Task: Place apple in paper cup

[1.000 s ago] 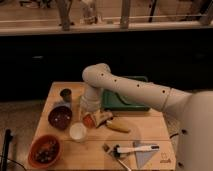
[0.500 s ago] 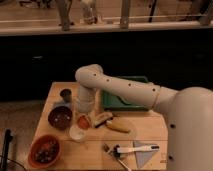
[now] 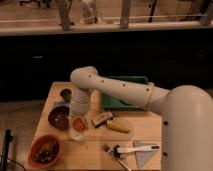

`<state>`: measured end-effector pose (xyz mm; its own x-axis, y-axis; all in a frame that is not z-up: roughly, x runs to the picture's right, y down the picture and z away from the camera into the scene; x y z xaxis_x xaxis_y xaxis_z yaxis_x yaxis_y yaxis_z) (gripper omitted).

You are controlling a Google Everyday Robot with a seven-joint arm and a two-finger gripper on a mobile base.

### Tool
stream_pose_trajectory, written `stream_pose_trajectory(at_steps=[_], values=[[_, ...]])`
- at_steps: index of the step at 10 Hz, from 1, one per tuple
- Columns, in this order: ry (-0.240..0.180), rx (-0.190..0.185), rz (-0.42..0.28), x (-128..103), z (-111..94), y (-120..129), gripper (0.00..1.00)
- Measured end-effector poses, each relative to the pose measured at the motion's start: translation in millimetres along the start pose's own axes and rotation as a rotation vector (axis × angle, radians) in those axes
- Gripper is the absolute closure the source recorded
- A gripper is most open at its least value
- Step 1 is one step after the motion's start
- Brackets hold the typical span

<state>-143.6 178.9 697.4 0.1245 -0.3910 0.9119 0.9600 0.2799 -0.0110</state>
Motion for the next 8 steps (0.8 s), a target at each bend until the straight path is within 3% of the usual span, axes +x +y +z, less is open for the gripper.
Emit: stream_pose_trajectory(at_steps=[6, 7, 8], values=[[-0.017, -0.014, -0.026, -5.8, 1.9, -3.3, 0.99], [-0.020, -0.011, -0.015, -5.9, 1.7, -3.9, 0.98], [-0.025, -0.010, -0.004, -5.2, 1.2, -2.7, 0.90]])
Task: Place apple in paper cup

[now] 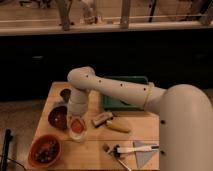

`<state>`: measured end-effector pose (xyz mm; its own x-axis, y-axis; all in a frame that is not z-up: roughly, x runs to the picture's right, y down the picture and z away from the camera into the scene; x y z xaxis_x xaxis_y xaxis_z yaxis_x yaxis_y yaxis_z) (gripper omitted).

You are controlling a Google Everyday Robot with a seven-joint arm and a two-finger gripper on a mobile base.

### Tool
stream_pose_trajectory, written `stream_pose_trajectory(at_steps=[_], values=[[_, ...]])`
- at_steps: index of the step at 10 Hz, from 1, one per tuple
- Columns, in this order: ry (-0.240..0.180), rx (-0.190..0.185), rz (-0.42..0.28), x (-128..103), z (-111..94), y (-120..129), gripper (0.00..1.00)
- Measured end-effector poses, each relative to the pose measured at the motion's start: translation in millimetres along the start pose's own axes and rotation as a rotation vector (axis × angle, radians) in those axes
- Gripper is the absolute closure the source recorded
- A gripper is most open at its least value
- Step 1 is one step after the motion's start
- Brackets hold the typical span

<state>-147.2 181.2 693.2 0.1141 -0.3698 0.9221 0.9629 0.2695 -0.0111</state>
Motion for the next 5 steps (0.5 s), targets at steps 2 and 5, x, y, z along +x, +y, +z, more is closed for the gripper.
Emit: stream_pose_trajectory(at_steps=[2, 5], values=[[-0.010, 0.002, 0.004, 0.4, -0.5, -0.3, 0.72], [-0.020, -0.002, 0.000, 1.6, -0.6, -2.7, 0.41]])
